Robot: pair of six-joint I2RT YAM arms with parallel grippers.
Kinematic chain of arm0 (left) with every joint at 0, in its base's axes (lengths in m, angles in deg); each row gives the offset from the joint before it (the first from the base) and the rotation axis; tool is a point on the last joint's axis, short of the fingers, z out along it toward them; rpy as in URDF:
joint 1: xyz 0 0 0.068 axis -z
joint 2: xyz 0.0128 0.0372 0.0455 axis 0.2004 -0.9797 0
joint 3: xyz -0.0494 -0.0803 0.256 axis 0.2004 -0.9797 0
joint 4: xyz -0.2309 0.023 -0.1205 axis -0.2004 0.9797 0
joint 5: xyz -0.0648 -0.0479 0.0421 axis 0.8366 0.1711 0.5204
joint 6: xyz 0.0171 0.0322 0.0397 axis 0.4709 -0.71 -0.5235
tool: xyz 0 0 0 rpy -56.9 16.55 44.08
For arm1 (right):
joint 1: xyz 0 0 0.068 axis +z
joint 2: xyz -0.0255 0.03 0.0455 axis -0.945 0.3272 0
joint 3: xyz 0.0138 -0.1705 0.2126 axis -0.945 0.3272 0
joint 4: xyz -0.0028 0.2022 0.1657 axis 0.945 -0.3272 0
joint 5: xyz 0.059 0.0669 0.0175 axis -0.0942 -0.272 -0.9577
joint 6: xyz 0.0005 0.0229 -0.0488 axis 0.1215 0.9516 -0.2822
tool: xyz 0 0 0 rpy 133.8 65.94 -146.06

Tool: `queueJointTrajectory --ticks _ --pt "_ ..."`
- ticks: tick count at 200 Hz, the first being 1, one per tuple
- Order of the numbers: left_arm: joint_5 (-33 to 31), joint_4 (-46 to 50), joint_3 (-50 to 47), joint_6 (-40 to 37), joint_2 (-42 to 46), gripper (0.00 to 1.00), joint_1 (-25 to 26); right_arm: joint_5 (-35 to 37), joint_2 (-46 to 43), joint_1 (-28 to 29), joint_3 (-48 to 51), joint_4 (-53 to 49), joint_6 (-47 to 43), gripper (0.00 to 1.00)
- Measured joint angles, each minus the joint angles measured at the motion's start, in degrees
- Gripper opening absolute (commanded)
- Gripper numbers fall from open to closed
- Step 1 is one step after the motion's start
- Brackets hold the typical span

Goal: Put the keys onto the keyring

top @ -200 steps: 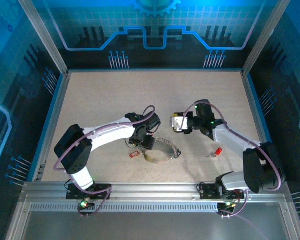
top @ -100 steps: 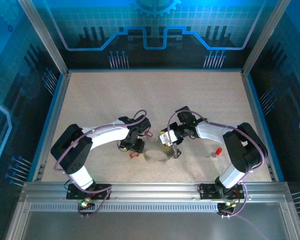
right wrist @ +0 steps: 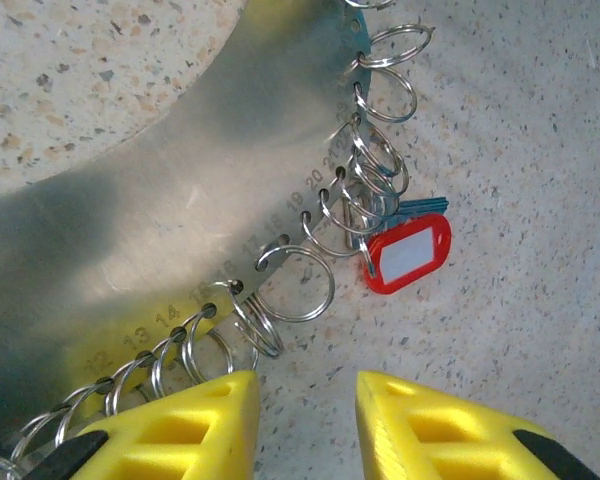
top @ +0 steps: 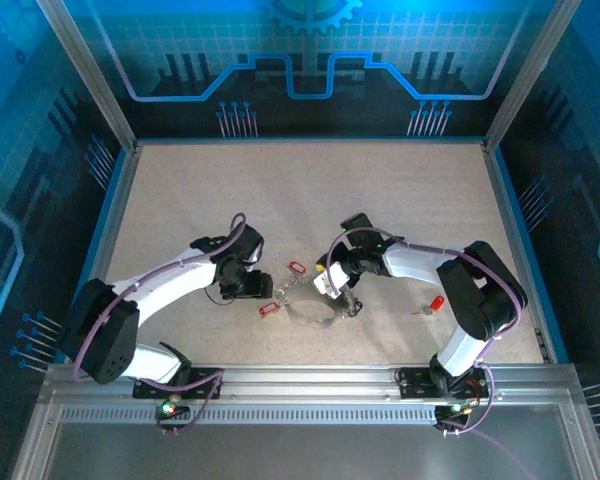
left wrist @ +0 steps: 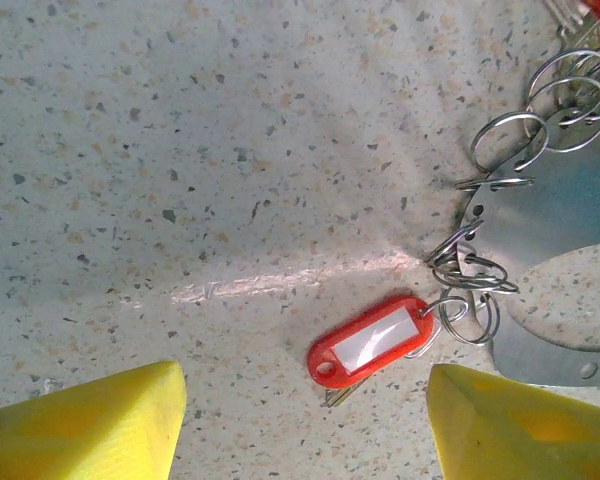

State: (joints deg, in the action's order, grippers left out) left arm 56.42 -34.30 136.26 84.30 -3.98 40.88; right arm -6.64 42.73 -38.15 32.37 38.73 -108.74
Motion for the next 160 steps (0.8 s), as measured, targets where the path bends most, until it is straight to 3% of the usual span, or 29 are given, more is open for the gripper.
queueJointTrajectory --ticks 127,160 --pt "4.24 -2.36 -3.15 1.03 3.21 0.59 -1.05 2.67 0.83 2.38 -0.59 -1.68 -4.22 0.28" --pt "4.68 -2.62 -3.8 1.07 3.87 0.58 -1.05 2.93 1.16 2.89 -0.79 -2.01 -4.55 0.22"
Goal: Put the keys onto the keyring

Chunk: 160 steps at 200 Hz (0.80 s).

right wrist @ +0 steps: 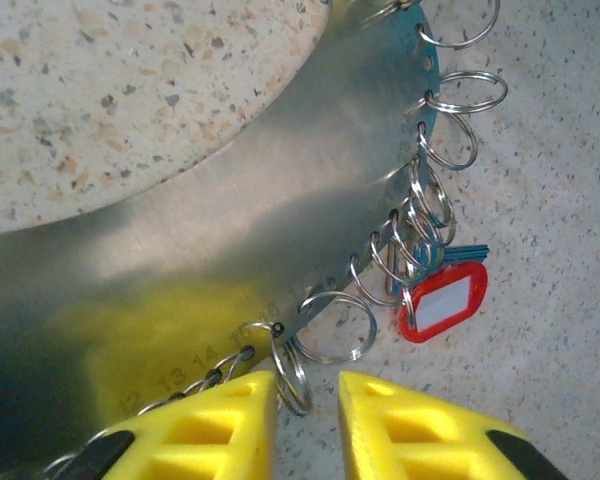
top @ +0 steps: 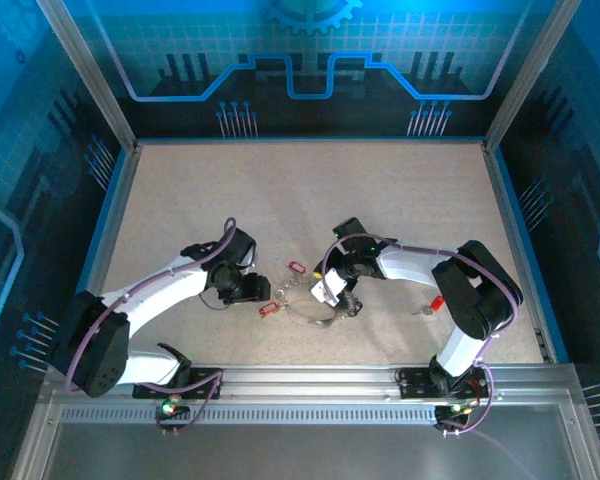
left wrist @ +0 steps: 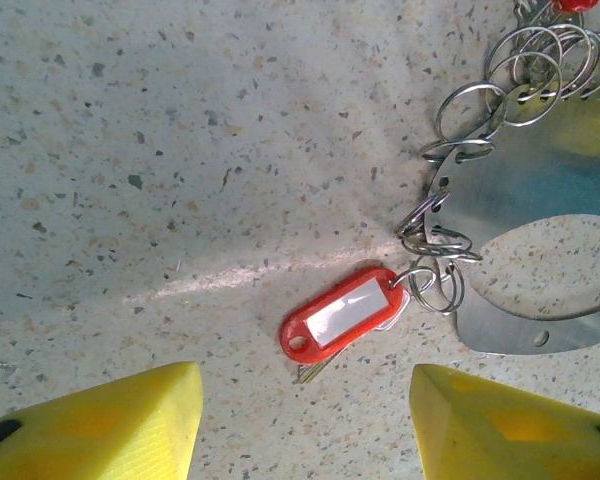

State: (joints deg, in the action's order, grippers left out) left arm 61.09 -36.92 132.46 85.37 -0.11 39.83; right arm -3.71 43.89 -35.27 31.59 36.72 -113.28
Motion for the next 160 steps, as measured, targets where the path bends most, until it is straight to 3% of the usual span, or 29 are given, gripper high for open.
queueJointTrajectory --ticks 160 --pt "0.63 -1.75 -2.12 0.37 1.57 0.58 0.0 0.07 1.51 0.44 -1.79 -1.75 -0.72 0.22"
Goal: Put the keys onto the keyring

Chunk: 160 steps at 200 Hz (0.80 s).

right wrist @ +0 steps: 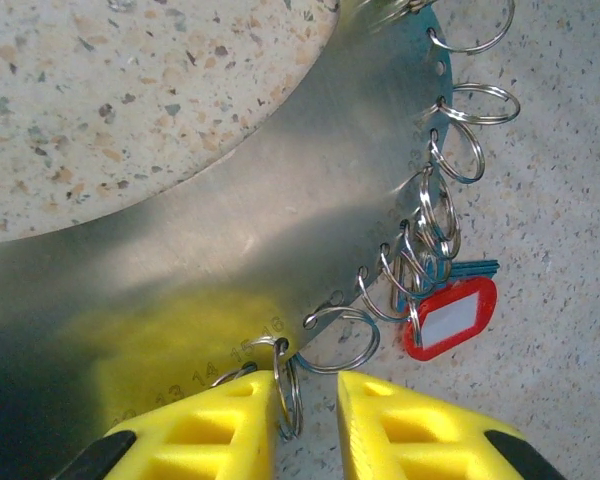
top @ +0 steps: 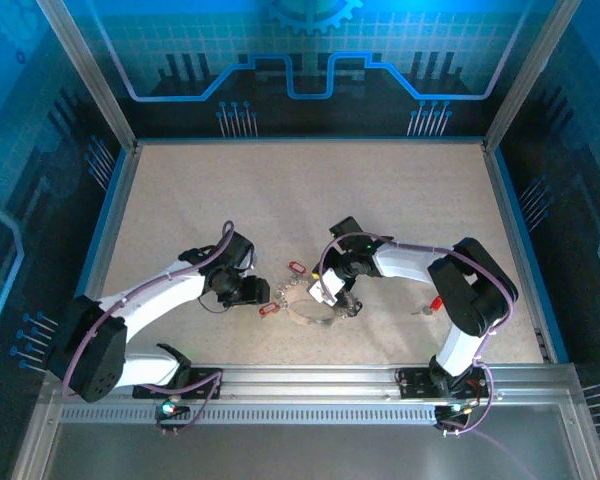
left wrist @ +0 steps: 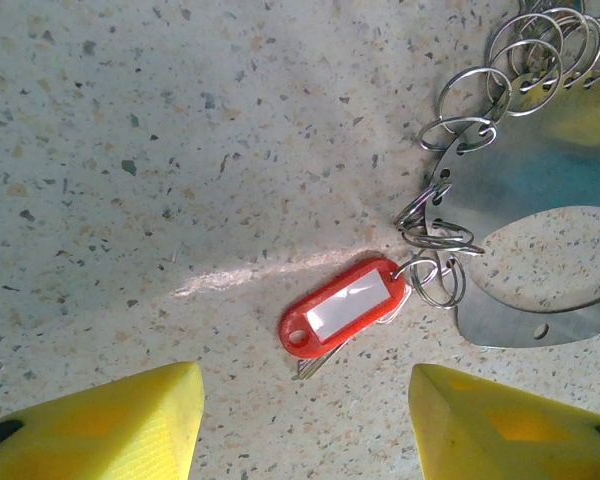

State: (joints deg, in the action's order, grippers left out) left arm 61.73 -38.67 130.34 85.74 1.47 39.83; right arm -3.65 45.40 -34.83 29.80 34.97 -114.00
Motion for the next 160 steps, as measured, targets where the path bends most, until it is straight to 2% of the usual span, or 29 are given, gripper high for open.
queueJointTrajectory --ticks 116,160 --pt "0.02 -0.39 -0.33 -0.02 1.14 0.57 0.0 0.81 0.37 0.0 -0.24 -0.13 0.02 0.19" --pt "0.04 -0.72 -0.33 -1.14 6.12 0.56 0.0 1.07 0.63 0.02 -0.31 -0.37 0.2 0.0"
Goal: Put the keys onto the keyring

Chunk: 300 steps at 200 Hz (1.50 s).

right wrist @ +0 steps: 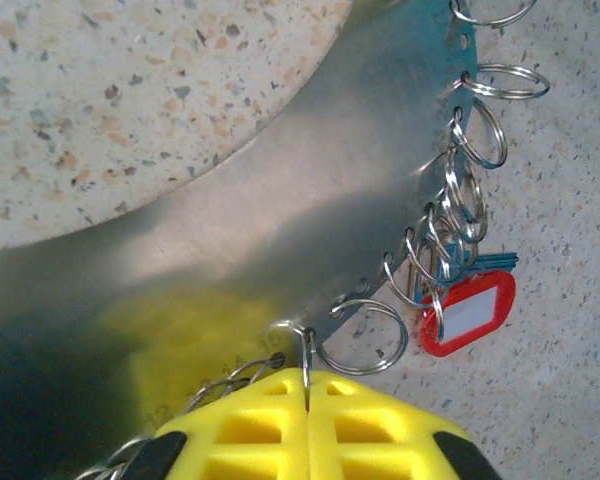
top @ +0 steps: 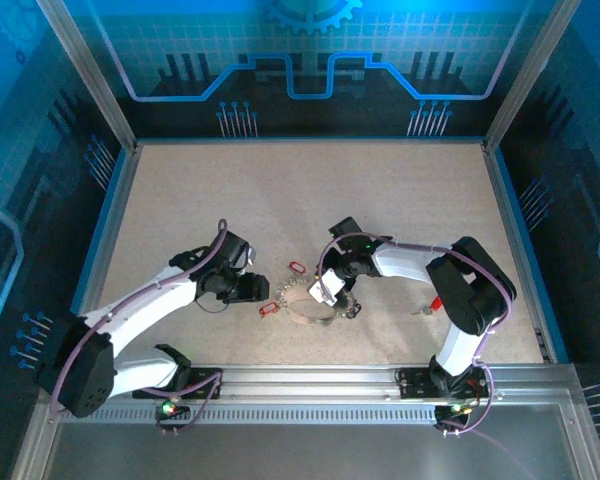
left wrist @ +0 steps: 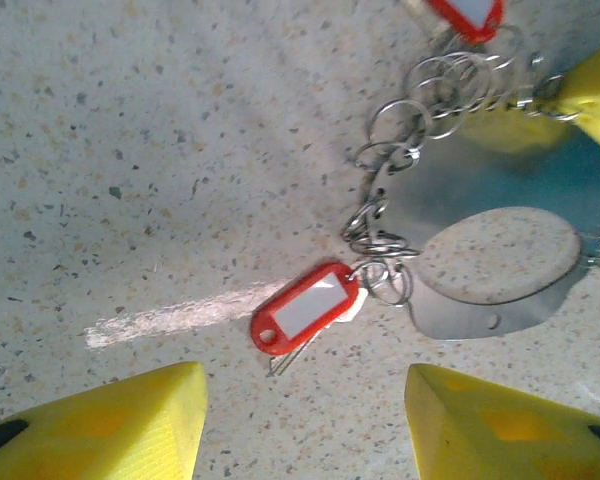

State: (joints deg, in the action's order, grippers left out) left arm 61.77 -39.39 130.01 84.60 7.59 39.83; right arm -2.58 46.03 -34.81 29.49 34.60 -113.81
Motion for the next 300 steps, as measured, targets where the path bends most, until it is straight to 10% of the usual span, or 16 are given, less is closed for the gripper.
queueJointTrajectory --ticks 93,193,300 --pt "8.44 -18.27 -5.11 -18.99 13.97 0.61 -0.04 -1.84 -5.07 -0.11 -6.51 -11.34 12.24 0.0" --pt "20.83 -39.95 -8.07 -45.03 10.51 0.58 1.38 -3.19 -14.71 -0.15 -15.56 -28.81 31.82 0.0" --pt "23.34 -66.45 -9.09 -46.49 -3.67 0.48 5.88 -4.61 -20.68 -0.11 -24.98 -43.85 51.41 0.0"
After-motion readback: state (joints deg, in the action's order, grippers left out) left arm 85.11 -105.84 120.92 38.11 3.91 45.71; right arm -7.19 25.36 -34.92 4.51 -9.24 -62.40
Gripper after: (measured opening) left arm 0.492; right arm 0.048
